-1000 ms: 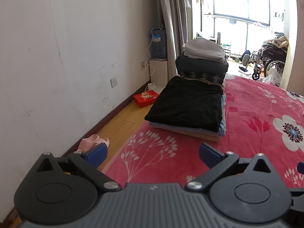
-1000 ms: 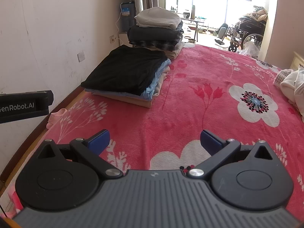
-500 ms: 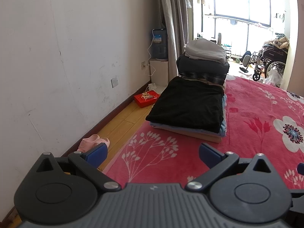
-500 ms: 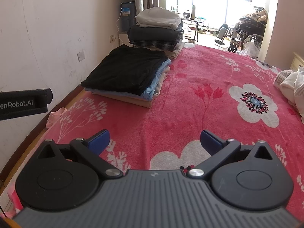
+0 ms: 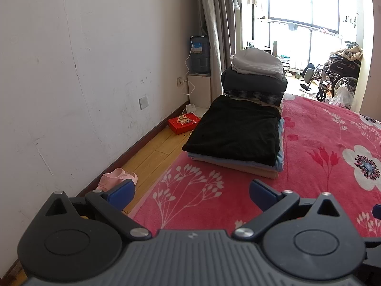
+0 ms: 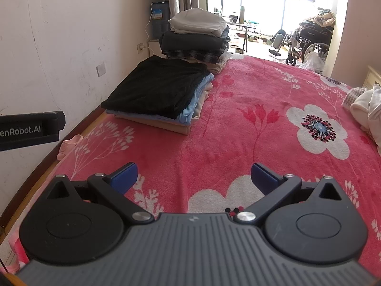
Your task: Fold clothes
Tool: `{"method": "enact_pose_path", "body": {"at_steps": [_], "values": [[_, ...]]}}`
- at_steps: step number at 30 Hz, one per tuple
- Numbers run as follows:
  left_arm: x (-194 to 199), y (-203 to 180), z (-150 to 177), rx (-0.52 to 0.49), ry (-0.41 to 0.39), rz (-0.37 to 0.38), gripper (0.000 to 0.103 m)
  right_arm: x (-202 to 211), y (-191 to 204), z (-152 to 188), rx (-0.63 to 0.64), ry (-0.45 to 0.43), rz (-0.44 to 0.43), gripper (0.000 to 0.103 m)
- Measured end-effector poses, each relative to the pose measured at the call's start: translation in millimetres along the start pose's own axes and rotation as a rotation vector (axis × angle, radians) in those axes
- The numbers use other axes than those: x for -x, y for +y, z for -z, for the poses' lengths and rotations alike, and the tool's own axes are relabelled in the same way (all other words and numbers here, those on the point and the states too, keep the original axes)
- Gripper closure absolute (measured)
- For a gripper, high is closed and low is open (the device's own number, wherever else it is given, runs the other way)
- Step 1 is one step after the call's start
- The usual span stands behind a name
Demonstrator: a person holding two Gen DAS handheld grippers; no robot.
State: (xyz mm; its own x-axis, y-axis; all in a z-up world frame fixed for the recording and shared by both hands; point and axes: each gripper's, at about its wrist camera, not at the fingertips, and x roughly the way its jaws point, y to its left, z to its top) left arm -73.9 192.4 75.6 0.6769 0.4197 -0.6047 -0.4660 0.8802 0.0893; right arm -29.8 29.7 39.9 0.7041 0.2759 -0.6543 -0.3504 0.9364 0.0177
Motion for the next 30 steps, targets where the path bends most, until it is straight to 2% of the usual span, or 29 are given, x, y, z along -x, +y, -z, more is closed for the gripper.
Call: {"method": "enact_pose_path", "body": {"at_steps": [30], "values": [[-1.4, 0.9, 2.0, 0.001, 0.006, -0.003, 0.0, -0.2, 0.7, 1.2, 0.002, 0.005, 0.0, 0.001]]}}
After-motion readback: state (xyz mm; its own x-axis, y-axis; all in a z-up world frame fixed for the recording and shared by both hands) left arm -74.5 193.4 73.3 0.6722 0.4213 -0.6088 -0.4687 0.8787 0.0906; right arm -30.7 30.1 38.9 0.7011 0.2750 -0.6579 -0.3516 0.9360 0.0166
